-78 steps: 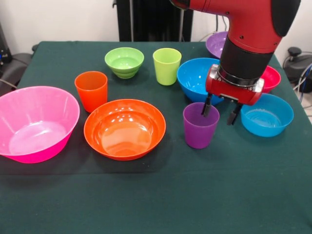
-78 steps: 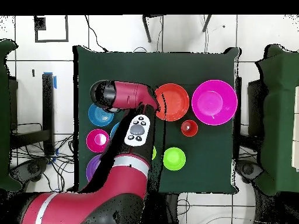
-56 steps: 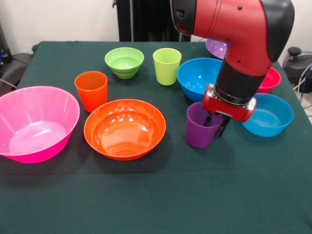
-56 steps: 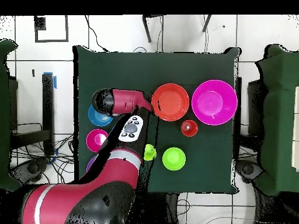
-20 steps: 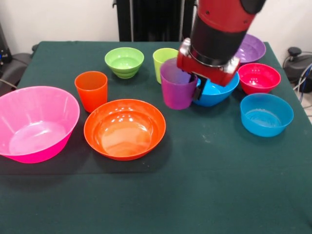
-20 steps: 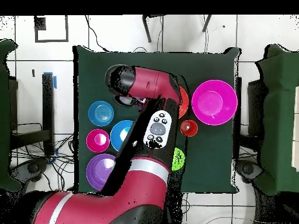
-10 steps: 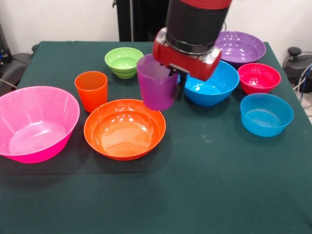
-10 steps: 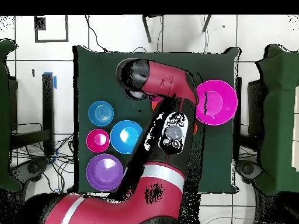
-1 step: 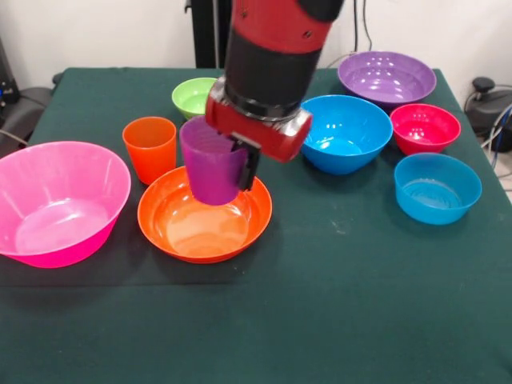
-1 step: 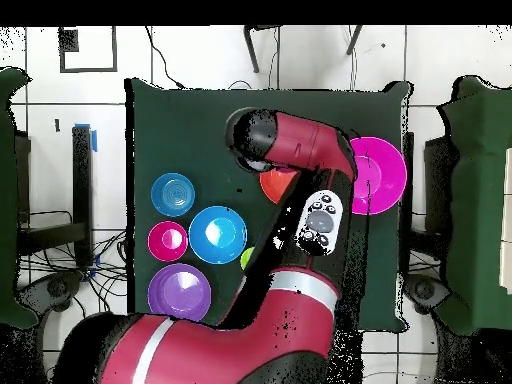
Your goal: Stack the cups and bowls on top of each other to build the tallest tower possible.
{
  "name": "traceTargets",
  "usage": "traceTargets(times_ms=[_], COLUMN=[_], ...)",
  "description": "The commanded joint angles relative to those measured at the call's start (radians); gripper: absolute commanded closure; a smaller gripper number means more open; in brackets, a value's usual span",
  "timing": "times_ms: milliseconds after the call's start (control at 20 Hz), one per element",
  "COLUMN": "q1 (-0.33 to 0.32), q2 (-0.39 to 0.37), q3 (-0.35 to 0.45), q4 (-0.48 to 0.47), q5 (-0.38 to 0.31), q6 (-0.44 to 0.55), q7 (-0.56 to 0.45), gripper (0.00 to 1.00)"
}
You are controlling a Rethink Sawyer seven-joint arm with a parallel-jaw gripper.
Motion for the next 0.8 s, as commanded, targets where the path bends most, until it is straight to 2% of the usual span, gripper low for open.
traceTargets(times_ms=[50, 450, 800], q1=[-0.053, -0.132, -0.167], q2=[0.086, 0.114, 0.123], q3=[0.170, 0.250, 0.299], q4=[-0.019, -0.022, -0.014], q5=[-0.101, -0.140, -0.190], q6=[-0.038, -0.024, -0.072], q7=[-0.168, -0.243, -0.240], gripper=[1.00, 1.00, 1.00])
